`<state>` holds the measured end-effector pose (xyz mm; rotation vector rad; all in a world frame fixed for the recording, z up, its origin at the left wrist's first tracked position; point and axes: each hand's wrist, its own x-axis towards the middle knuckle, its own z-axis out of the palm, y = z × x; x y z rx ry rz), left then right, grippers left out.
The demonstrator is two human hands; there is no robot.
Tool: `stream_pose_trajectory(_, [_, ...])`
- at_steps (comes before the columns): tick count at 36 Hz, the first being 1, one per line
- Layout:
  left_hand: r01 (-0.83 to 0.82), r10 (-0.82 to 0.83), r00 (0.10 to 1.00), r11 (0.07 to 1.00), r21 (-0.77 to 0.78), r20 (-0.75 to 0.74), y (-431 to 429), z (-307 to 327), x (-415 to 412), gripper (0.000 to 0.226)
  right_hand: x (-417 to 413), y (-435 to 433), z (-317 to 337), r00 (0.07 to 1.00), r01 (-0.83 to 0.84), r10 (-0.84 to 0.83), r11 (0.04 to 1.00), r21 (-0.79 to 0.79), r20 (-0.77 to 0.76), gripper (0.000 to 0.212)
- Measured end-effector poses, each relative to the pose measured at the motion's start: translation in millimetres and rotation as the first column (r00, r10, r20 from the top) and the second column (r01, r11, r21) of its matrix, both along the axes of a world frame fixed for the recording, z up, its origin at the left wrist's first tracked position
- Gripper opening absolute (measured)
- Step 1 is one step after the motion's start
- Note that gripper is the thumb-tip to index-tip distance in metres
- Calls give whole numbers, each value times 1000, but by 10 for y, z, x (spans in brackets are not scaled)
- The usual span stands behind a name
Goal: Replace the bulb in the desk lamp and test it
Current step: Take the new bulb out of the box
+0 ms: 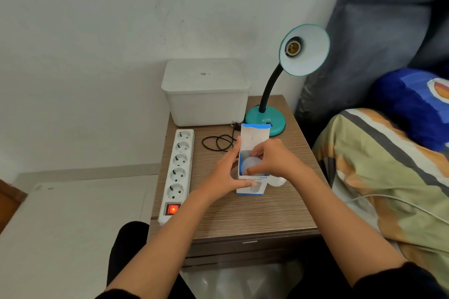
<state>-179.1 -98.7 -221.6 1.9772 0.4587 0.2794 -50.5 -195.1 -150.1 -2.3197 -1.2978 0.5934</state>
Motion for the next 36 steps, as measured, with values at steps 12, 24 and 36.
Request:
stream_pose_trajectory(12, [-4,4,1000,1000,-26,5,-6,45,10,108,95,-145,105,996,11,1,991,135,-90,44])
stream_pose_trajectory(24, [-18,18,1000,996,-85,-4,2,22,20,109,17,-227,30,1000,-6,10,983,181,-16,55])
stream_pose_trajectory(36, [-51,52,999,993,-105,9,-1,-39,42,117,113,-583,-14,943,235,-145,928,289,-300,39])
